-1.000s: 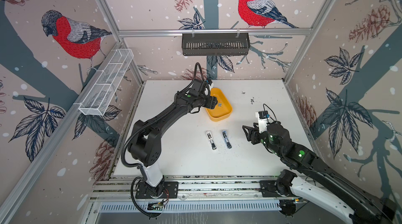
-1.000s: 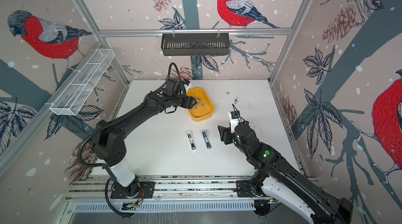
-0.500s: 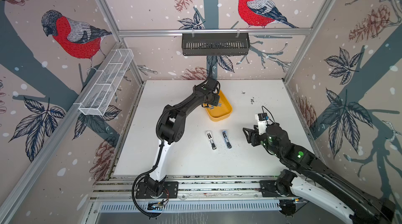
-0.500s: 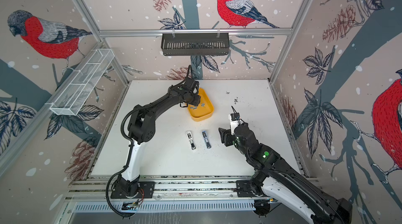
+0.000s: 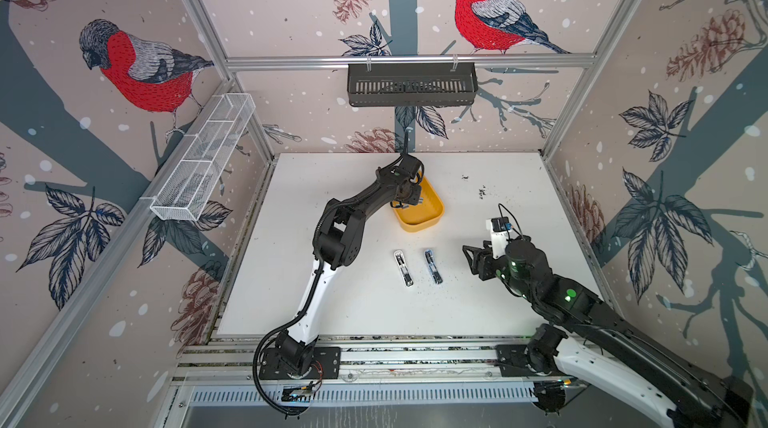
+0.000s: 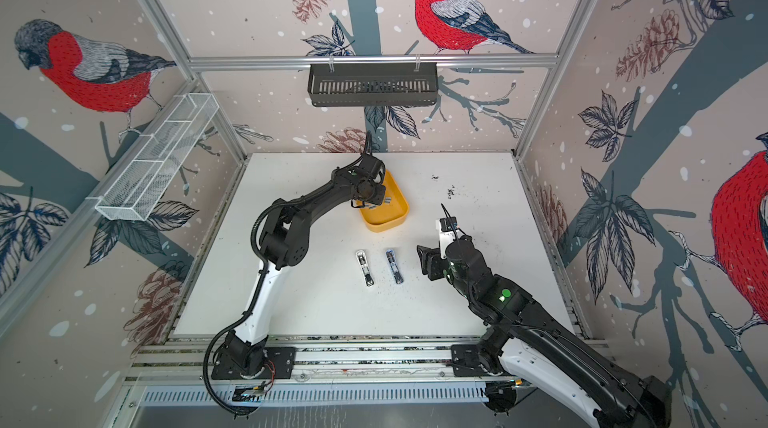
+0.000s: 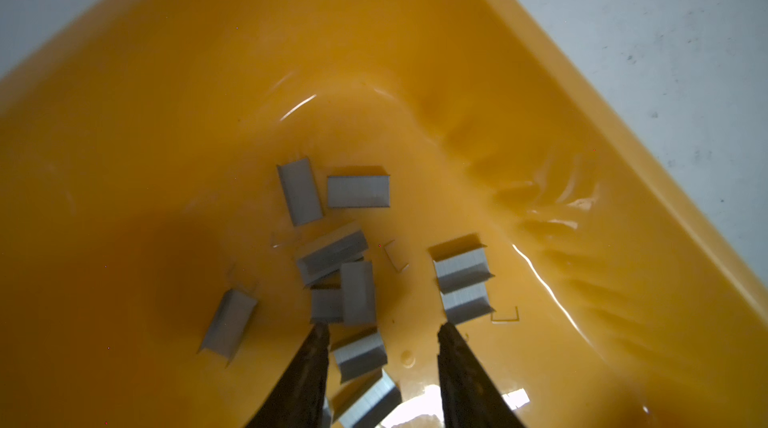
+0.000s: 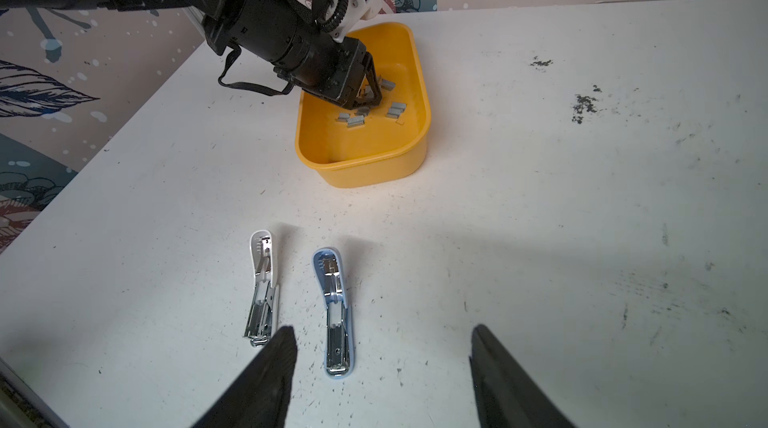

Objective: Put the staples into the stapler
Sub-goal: 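Lower the left gripper into the yellow tray and pinch a grey staple strip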

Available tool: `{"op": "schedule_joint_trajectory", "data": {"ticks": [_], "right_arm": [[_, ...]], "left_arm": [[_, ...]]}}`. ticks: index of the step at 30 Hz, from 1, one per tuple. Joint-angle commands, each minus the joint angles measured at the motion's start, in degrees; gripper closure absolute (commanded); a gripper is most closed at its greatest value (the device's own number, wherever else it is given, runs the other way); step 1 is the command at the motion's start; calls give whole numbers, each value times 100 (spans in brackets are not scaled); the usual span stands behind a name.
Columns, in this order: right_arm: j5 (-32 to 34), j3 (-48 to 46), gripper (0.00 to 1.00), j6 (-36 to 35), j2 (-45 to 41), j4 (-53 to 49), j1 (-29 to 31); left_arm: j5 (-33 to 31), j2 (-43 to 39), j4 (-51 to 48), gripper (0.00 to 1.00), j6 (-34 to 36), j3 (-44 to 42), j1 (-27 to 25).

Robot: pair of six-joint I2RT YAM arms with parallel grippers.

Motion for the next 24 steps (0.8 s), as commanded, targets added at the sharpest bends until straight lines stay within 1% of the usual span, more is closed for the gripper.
{"op": "schedule_joint_trajectory", "data": {"ticks": [1, 12, 15, 24], "right_arm": [[-31, 0, 33, 25, 4, 168, -14], [-36, -48, 33, 26, 30, 204, -17], [-50, -61, 33, 34, 51, 221, -22], [-72, -78, 33, 28, 65, 262, -58]], "left_arm": [[-208, 102, 70, 57, -104, 120, -6], [-323, 244, 33, 63, 0, 265, 1], [-341, 270, 21, 66, 26, 286, -3], [-386, 297, -22, 72, 50, 331, 0]]}}
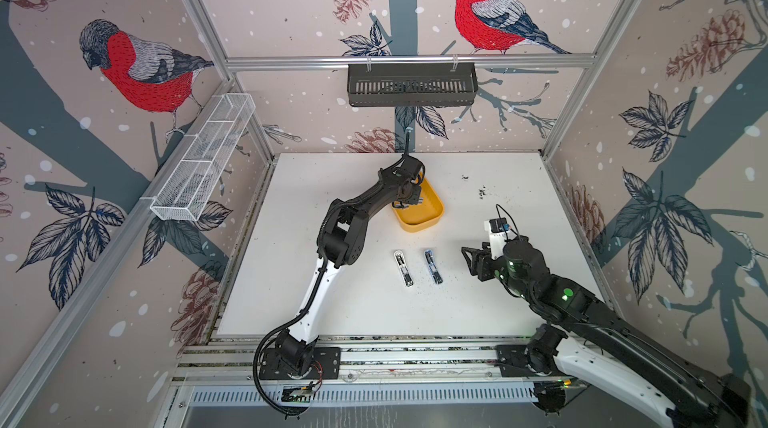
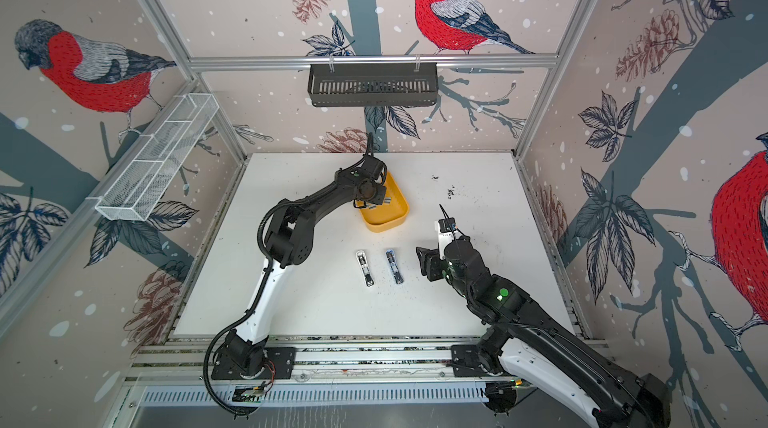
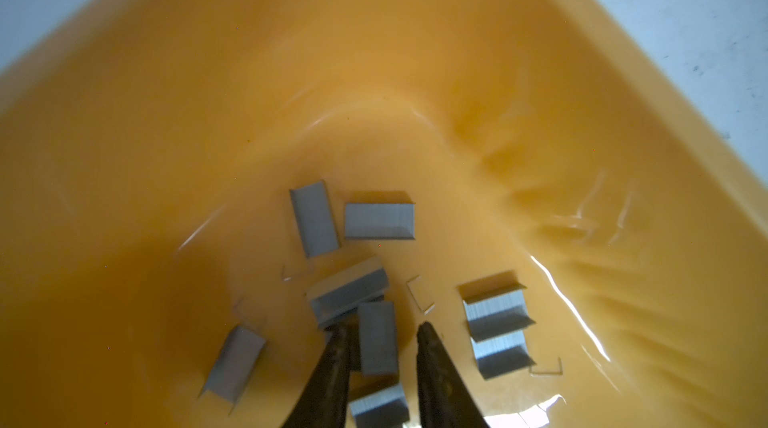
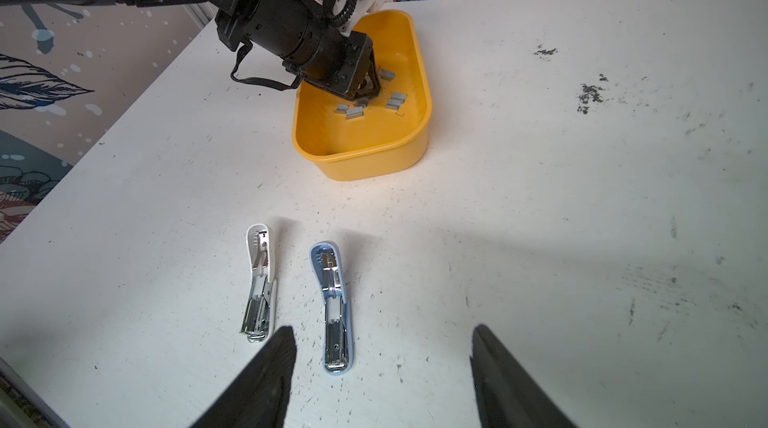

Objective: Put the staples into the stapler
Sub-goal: 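Lower the left gripper into the yellow tray and pinch a grey staple strip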

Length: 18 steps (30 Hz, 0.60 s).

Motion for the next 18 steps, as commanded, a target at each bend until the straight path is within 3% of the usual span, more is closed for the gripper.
{"op": "schedule_joint_trajectory", "data": {"ticks": [1, 14, 18], "right_arm": [[-37, -11, 33, 14, 2, 177, -5], [-177, -33, 33, -18, 15, 247, -139], [-192, -33, 33, -18, 3, 245, -149]], "left_arm": [[-107, 19, -41, 73, 36, 86, 3], [-102, -3, -156, 81, 73, 137, -6], [-124, 23, -199, 72, 93, 161, -9]]}}
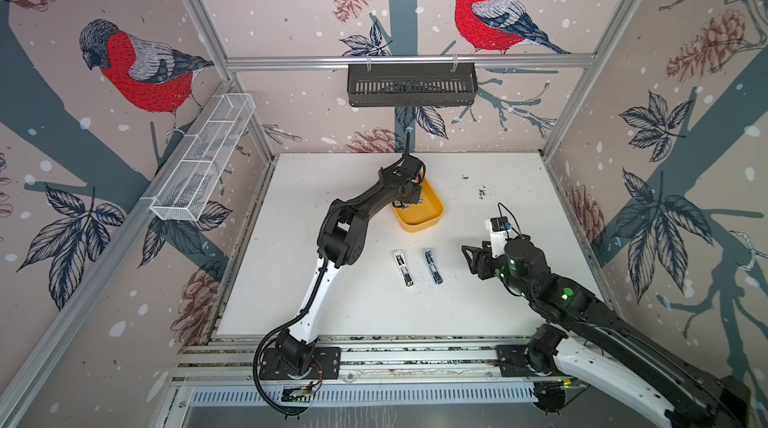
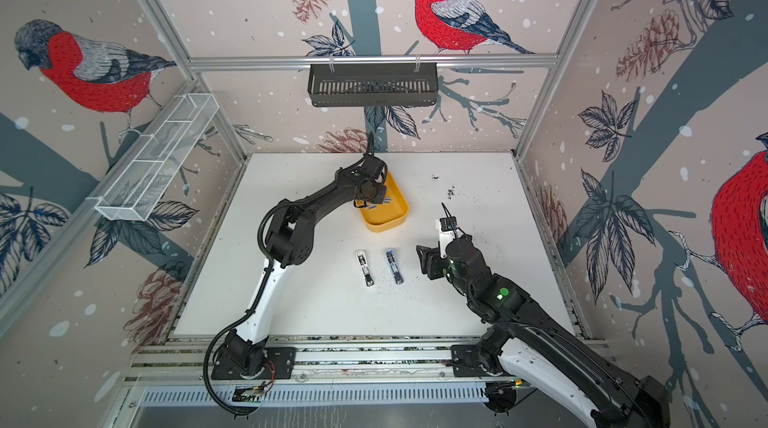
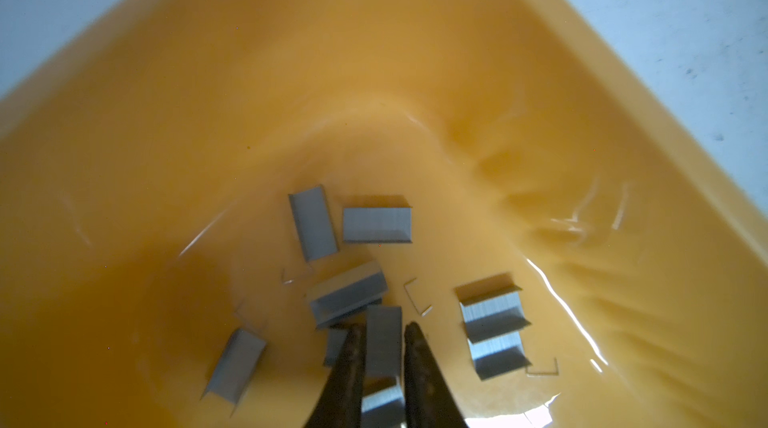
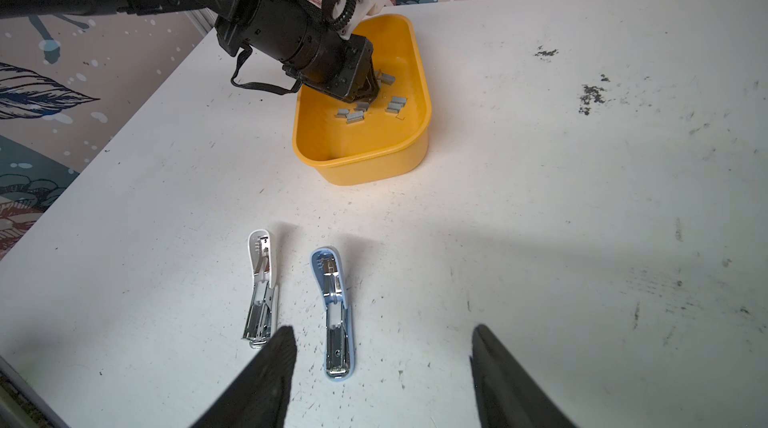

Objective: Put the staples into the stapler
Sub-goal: 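Lower the left gripper into the yellow tray and pinch a grey staple strip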

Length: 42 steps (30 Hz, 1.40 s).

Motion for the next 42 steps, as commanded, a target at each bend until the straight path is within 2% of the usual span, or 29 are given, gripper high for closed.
{"op": "schedule_joint_trajectory", "data": {"ticks": [1, 4, 9, 29, 37, 42], "right_arm": [[-39, -6, 33, -16, -14, 148, -8], [-47, -6, 33, -9, -21, 144, -16], [-54, -15, 32, -16, -24, 153, -21], [-63, -45, 32, 7, -52, 163, -37], [-65, -33, 32, 4, -63, 171, -39], [-77, 1, 32, 1, -98, 154, -56]], "left_arm": [[-142, -5, -133, 71, 56, 55, -2], [-193, 2, -159, 71, 78, 46, -15], [-230, 4, -185, 77, 117, 60, -23], [-319, 127, -359, 77, 180, 193, -48], [-318, 58, -387, 85, 180, 199, -49], [-146, -176, -419, 86, 120, 231, -54]]}}
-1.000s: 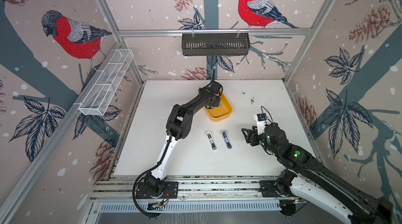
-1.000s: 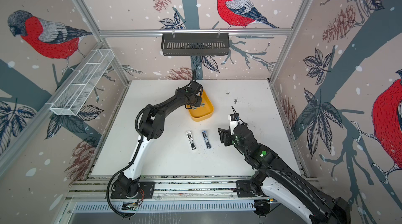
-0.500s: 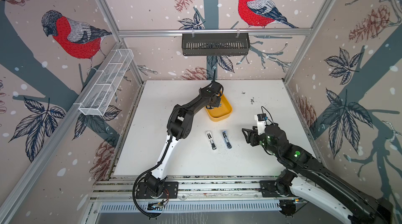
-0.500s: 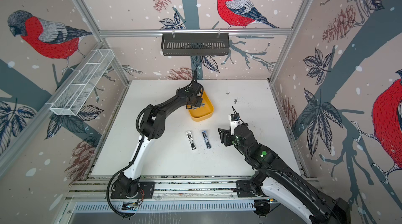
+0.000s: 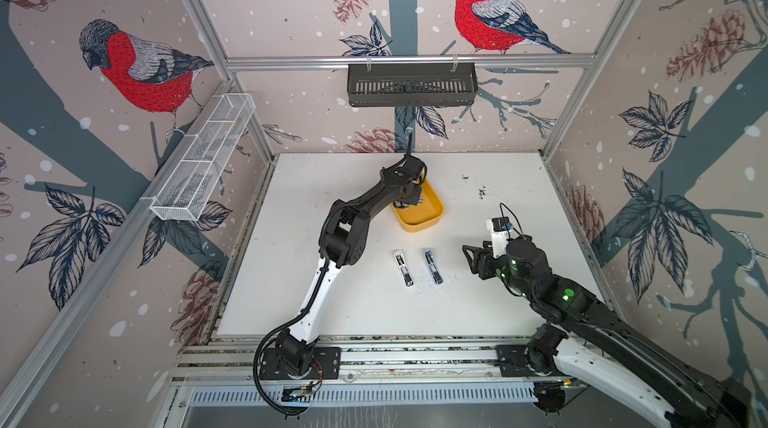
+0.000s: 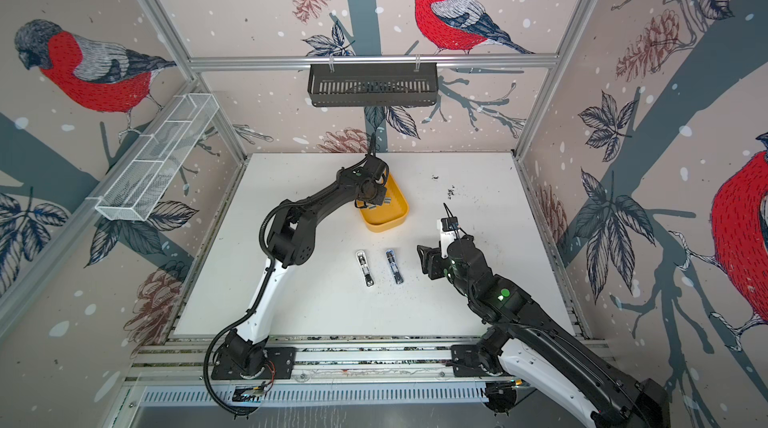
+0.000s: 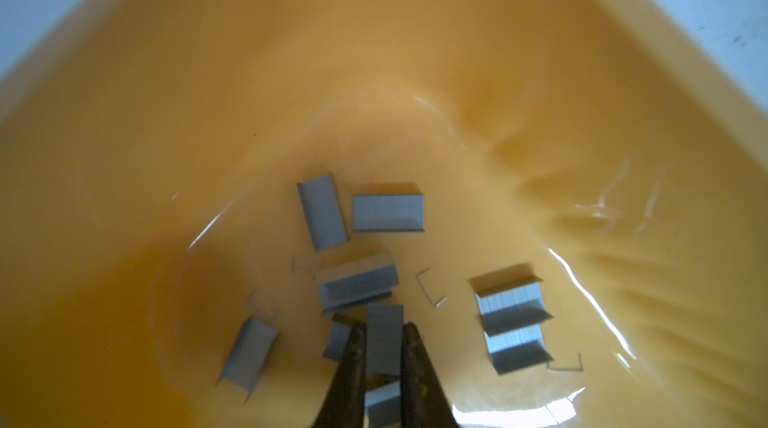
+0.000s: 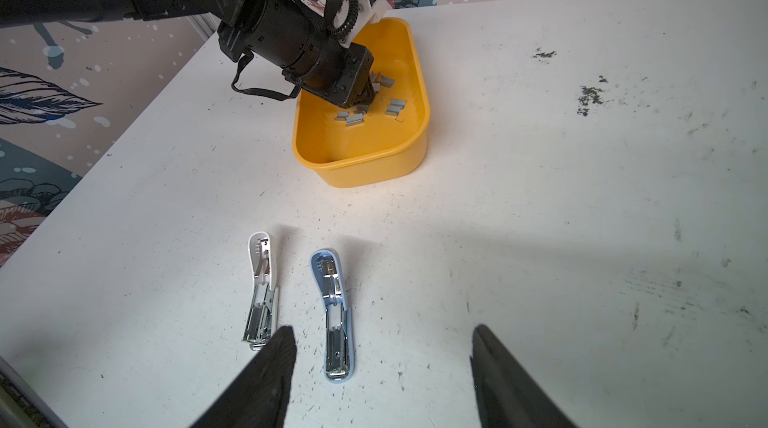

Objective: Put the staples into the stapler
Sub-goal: 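Lower the left gripper into the yellow tray and pinch a grey staple strip, then lift the staple strip with the left gripper and carry it toward the staplers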

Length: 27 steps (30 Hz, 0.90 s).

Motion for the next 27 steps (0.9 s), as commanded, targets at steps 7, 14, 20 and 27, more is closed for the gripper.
{"op": "schedule_joint_trajectory", "data": {"ticks": [7, 14, 20, 27], "right_arm": [[-377, 92, 32, 168, -69, 279, -154], [-1347, 117, 32, 431, -6, 738, -720], [-2049, 202, 32, 537, 59, 965, -1122], [-2724, 275, 32, 769, 113, 1154, -1453]], "left_arm": [[824, -983, -124, 87, -157, -190, -26], [2031, -2484, 827, 87, -532, -1976, -17], [2449, -3385, 1227, 87, -666, -3043, 21], [3452, -4044, 1530, 87, -678, -3753, 84]]}}
